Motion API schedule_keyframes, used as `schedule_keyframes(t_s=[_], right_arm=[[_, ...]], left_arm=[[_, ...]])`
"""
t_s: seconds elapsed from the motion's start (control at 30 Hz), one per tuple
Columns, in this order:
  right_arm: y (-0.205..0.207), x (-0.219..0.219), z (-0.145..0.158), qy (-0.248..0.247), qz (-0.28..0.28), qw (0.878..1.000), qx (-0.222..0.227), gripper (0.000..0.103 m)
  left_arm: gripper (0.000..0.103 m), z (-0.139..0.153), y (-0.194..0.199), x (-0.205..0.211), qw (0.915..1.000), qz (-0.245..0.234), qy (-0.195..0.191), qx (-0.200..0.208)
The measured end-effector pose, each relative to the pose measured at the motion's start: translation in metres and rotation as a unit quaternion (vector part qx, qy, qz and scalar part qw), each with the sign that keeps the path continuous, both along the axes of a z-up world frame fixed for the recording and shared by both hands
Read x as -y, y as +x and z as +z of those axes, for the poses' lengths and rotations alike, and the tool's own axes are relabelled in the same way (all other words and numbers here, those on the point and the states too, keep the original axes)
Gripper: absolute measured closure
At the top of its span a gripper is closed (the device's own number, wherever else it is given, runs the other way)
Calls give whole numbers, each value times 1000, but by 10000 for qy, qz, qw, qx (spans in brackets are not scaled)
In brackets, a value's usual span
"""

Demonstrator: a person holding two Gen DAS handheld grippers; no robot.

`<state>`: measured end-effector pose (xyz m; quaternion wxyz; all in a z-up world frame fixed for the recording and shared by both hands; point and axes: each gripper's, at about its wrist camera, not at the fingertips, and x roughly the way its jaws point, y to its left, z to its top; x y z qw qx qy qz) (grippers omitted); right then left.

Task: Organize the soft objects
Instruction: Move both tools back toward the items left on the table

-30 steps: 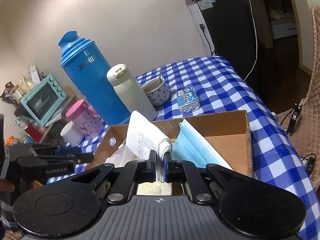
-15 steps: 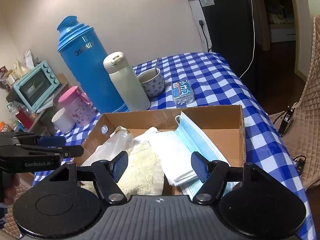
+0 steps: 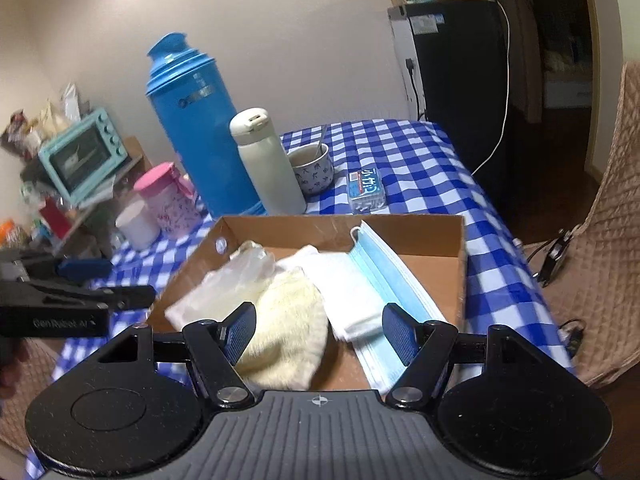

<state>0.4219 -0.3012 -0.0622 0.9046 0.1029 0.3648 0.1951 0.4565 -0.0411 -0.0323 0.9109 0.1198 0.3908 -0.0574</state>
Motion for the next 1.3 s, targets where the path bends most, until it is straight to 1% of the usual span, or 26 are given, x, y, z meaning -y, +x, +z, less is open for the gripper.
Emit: schedule_keyframes(t_s=[0.07, 0.17, 0.3, 0.43, 0.53, 0.6, 0.8, 0.97, 1.07, 1.2, 1.3], right_arm=[[-19, 4, 2, -131, 20, 9999, 100, 33], [-43, 13, 1, -104, 14, 9999, 102, 33], [-74, 25, -1, -154, 104, 9998, -17, 33], [-99, 30, -8, -257, 250, 9990, -251, 33], [-114, 32, -14, -350, 359, 9979, -420, 33], [-126, 33, -16, -384, 450, 9972, -452, 33], [-149, 38, -19, -358, 644, 9959, -520, 33], [-160, 41, -22, -307, 775, 9952, -504, 33], [-162, 42, -23, -325, 781, 9950, -523, 33], [-161, 41, -23, -341, 799, 9951, -481, 33], [-156, 40, -26, -367, 696, 9958, -467, 33]], left_arm=[[29, 0, -17, -3, 10000, 36, 32, 13], [29, 0, -41, -9, 9999, 156, 11, -46], [29, -1, -77, -19, 9990, 394, -166, -164], [29, -5, -109, -22, 9970, 667, -250, -296], [29, -10, -132, -18, 9956, 821, -234, -375], [29, -12, -146, -13, 9950, 875, -246, -424], [29, -21, -180, 2, 9914, 1091, -439, -567], [30, -27, -199, 15, 9886, 1250, -561, -620], [34, -31, -204, 20, 9869, 1327, -605, -688], [34, -34, -201, 24, 9859, 1324, -731, -712], [34, -39, -189, 29, 9873, 1204, -724, -737]])
